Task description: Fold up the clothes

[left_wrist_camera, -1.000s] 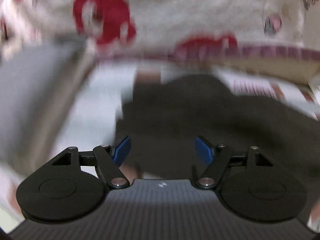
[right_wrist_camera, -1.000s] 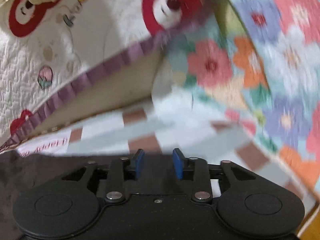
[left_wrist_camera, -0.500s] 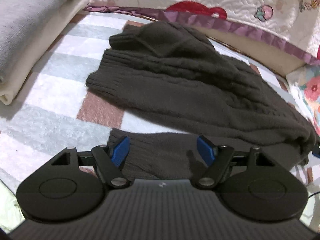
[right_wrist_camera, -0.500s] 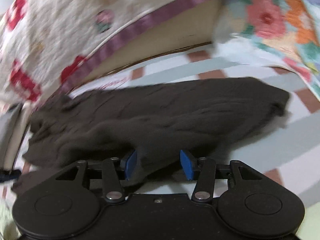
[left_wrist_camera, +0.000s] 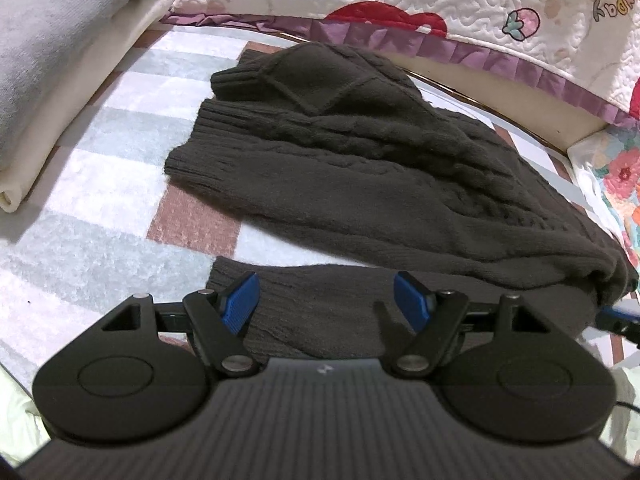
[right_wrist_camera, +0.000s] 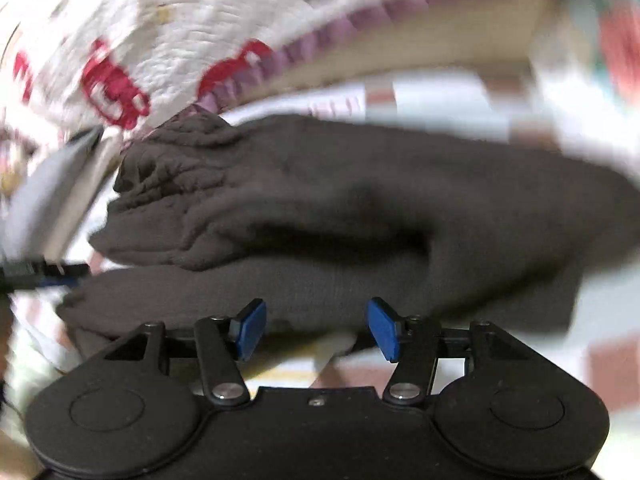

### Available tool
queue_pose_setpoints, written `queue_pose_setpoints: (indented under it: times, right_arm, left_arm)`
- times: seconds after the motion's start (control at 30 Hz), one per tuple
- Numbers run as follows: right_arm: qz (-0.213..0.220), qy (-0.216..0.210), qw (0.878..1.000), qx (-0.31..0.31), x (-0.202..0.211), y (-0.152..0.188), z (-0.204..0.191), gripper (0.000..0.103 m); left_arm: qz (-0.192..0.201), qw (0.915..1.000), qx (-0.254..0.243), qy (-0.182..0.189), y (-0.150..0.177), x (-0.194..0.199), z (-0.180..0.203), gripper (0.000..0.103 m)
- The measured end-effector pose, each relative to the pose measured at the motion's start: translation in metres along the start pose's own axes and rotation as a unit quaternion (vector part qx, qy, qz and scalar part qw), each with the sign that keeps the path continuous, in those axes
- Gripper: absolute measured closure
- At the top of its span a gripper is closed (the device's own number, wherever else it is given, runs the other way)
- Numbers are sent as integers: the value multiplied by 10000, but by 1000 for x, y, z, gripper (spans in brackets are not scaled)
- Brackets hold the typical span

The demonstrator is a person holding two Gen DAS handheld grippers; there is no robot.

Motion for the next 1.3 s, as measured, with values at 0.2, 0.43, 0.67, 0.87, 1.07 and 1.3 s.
queue_pose_setpoints:
  times: [0.2, 0.43, 0.67, 0.87, 1.07, 1.3]
  right_arm:
    - [-62, 662, 9702, 2331, -19, -23, -33, 41]
    - [-167, 1013, 9366, 3351, -59, -40, -27, 44]
    - [139, 882, 9600, 2655, -53, -86, -11, 93]
    - [274, 1027, 9500, 2937, -36, -73, -10, 39]
    - [-1, 1021, 9585, 2662, -48, -67, 12, 32]
    - [229, 886, 9790, 1823, -53, -78, 34, 83]
  left_arm:
    - [51, 9996, 233, -154, -3, -3, -19, 29]
    - [77, 9956, 868, -353, -5, -12, -63, 29]
    - [107, 9887, 1474, -248, -6, -27, -93, 29]
    - [119, 9859, 1658, -213, -6, -34, -102, 29]
    - [184, 9883, 1506, -133, -7, -34, -95, 29]
    - [240, 9893, 1440, 31, -9, -37, -87, 29]
Point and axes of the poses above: each gripper's, at about its wrist camera, not at the fingertips, and x roughly against the way its jaws point, z to its right, y to its underside, the point moved 8 cm from there along -x, roughly the way its jaws point, and after that the axes turned 5 degrees about -y, right-handed, at the moved point
